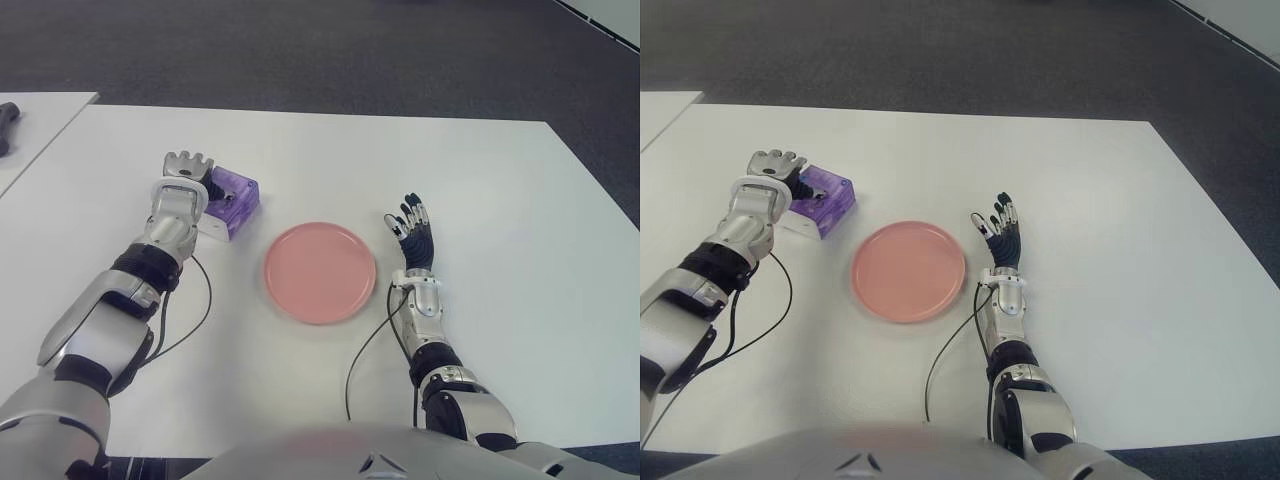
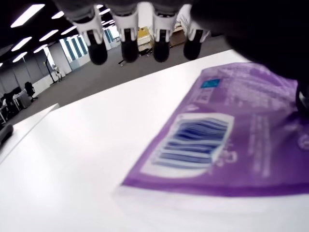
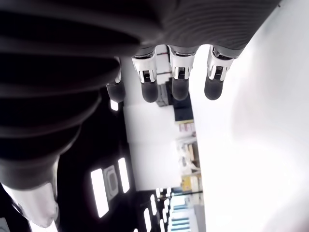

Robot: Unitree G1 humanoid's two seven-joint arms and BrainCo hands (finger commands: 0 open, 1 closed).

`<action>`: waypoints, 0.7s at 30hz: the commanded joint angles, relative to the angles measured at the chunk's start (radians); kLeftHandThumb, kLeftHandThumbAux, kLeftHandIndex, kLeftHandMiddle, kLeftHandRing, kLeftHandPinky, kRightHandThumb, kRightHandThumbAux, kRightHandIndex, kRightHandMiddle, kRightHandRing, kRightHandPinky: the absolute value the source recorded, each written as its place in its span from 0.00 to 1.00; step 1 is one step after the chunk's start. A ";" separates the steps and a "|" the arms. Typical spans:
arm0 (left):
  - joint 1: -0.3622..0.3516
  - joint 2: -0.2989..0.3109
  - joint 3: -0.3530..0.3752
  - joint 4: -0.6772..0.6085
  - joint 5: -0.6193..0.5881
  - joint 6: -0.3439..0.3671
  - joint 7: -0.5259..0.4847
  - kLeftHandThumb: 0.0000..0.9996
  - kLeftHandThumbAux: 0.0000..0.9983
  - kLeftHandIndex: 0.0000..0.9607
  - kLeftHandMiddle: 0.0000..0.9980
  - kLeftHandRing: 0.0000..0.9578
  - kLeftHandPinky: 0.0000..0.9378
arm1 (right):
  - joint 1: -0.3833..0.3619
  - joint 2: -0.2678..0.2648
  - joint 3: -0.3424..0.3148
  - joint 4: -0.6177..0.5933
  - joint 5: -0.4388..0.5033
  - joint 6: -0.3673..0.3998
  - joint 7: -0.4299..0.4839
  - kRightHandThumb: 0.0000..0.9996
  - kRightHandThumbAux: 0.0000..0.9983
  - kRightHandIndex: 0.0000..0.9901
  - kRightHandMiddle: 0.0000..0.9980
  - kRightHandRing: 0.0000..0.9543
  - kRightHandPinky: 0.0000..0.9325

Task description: Put the tissue paper into the plate.

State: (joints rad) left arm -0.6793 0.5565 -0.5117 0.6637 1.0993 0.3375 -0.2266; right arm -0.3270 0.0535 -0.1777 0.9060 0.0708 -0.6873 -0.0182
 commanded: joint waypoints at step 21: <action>0.103 0.036 0.054 -0.259 -0.085 0.048 -0.069 0.00 0.22 0.00 0.00 0.00 0.00 | 0.132 0.016 -0.011 0.032 0.018 0.018 0.019 0.10 0.65 0.02 0.00 0.00 0.00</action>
State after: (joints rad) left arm -0.6053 0.5886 -0.4659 0.4297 1.0297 0.3760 -0.2636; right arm -0.3193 0.0548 -0.1793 0.8865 0.0802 -0.6920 0.0125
